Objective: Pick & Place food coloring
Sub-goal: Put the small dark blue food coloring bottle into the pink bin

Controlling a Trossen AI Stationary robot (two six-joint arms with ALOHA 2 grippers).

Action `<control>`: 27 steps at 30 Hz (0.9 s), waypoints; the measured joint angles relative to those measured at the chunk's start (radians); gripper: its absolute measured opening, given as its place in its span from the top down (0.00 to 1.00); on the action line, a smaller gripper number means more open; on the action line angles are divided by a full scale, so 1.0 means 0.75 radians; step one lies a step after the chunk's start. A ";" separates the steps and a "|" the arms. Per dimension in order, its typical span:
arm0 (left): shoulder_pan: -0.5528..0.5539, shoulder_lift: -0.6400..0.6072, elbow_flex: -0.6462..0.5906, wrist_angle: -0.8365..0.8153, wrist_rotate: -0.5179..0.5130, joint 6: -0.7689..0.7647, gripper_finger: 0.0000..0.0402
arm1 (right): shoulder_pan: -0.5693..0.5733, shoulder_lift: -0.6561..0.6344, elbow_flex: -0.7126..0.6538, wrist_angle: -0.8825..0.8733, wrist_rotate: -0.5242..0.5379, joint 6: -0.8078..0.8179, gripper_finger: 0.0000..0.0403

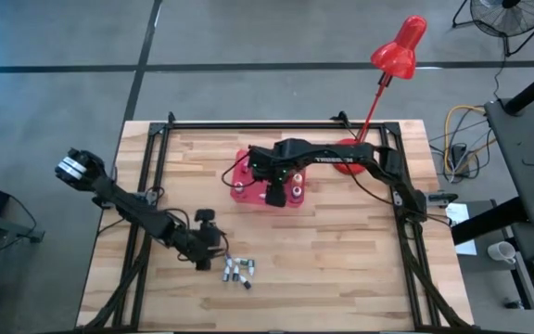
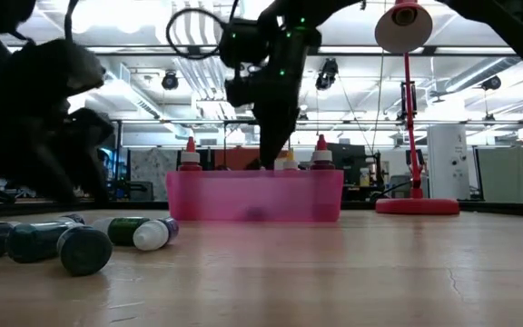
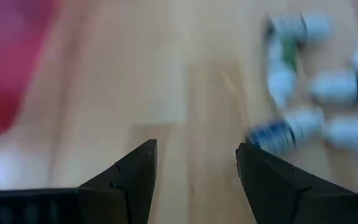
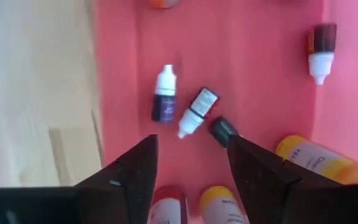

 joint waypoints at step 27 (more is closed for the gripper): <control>0.117 0.211 0.088 0.128 0.513 0.589 0.64 | 0.135 -0.028 0.001 -0.022 -0.002 -0.118 0.50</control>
